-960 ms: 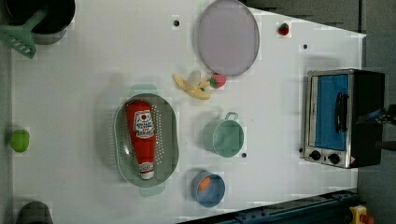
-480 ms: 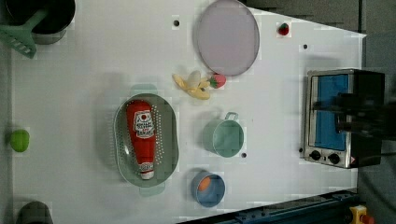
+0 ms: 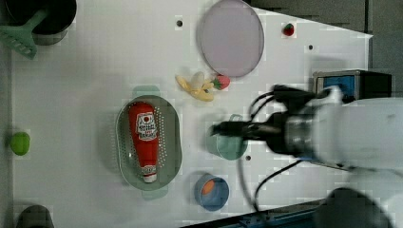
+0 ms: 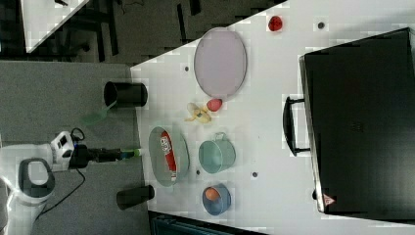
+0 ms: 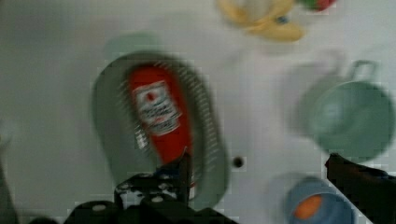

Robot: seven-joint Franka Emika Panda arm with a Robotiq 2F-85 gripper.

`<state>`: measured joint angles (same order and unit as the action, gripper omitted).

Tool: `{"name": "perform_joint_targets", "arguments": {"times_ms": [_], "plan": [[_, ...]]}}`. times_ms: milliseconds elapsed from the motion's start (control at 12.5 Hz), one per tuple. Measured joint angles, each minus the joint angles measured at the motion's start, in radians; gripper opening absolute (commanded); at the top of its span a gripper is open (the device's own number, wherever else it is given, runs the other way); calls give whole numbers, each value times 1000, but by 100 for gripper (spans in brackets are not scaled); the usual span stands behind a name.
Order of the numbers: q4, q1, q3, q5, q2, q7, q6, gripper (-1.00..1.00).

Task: Pick ketchup from strainer and place it on the table

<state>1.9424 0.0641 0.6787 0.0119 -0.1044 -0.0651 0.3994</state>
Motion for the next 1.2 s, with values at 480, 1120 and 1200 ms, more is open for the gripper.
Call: {"name": "perform_joint_targets", "arguments": {"times_ms": [480,1120,1200], "plan": [[97,-45,73,-52,-118,11,300,100],[253,-37,47,-117,-400,32,704,100],[257,-40,39,-117,-443,32,715,100]]}}
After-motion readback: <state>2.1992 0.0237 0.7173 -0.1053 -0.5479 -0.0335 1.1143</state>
